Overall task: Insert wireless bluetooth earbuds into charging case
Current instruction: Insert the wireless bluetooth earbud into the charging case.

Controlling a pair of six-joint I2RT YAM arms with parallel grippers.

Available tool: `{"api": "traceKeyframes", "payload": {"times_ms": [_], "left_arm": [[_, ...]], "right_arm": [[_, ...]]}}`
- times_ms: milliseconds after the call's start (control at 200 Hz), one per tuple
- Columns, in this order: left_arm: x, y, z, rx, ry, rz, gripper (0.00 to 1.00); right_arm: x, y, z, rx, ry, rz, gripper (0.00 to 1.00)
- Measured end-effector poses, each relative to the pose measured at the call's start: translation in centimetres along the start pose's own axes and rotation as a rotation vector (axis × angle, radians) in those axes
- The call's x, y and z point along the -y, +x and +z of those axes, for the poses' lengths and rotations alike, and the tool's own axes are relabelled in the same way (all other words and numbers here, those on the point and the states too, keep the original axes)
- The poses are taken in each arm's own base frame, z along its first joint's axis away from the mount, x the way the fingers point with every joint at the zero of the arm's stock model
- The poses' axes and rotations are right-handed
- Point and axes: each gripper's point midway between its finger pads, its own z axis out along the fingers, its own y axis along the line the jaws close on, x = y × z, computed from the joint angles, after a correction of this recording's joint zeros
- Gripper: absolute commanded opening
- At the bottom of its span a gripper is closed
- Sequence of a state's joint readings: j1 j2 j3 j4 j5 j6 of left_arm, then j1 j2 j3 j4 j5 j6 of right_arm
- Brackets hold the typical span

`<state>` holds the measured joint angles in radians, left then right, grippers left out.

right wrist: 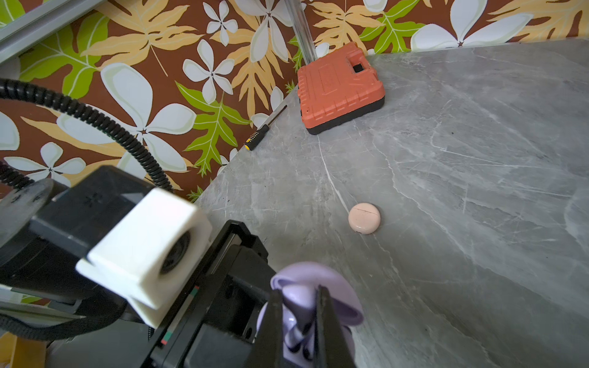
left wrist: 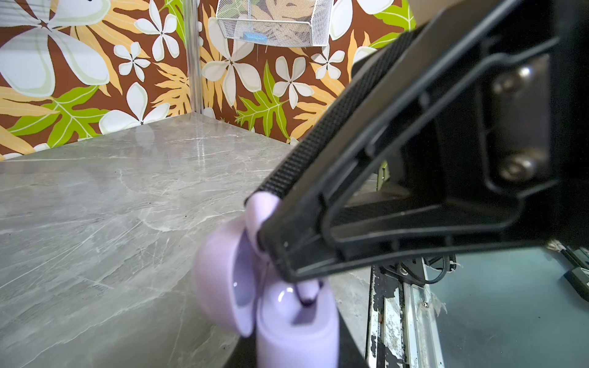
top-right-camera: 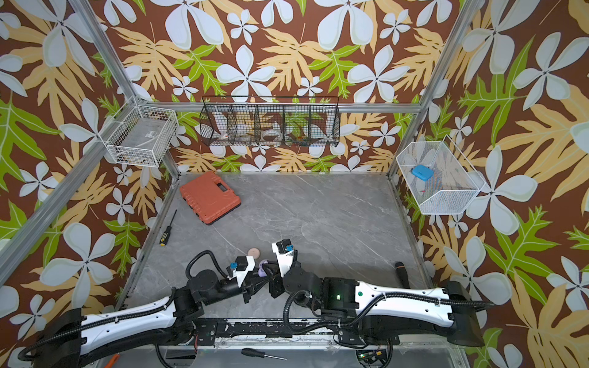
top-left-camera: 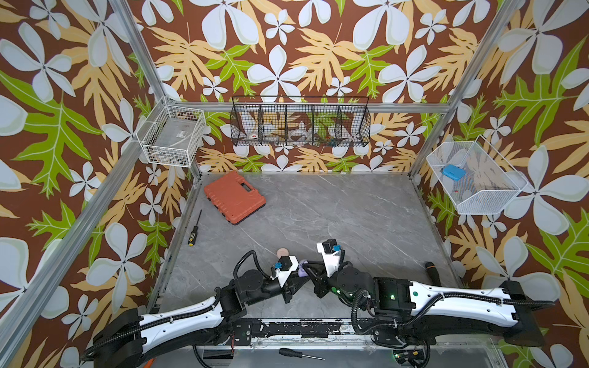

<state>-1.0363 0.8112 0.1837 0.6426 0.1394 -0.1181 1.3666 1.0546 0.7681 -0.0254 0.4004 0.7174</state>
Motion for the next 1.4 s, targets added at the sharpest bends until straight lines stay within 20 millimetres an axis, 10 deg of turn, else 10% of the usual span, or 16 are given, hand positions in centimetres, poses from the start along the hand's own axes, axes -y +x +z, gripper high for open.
{"api": "traceKeyframes", "payload": {"times_ms": [1401], "left_arm": [[1.0,-0.4,-0.7,0.051,0.056,0.104,0.00]], "right_arm": [[-1.8,0.2,-0.6,0.009,-0.042,-0.077,0.08]]}}
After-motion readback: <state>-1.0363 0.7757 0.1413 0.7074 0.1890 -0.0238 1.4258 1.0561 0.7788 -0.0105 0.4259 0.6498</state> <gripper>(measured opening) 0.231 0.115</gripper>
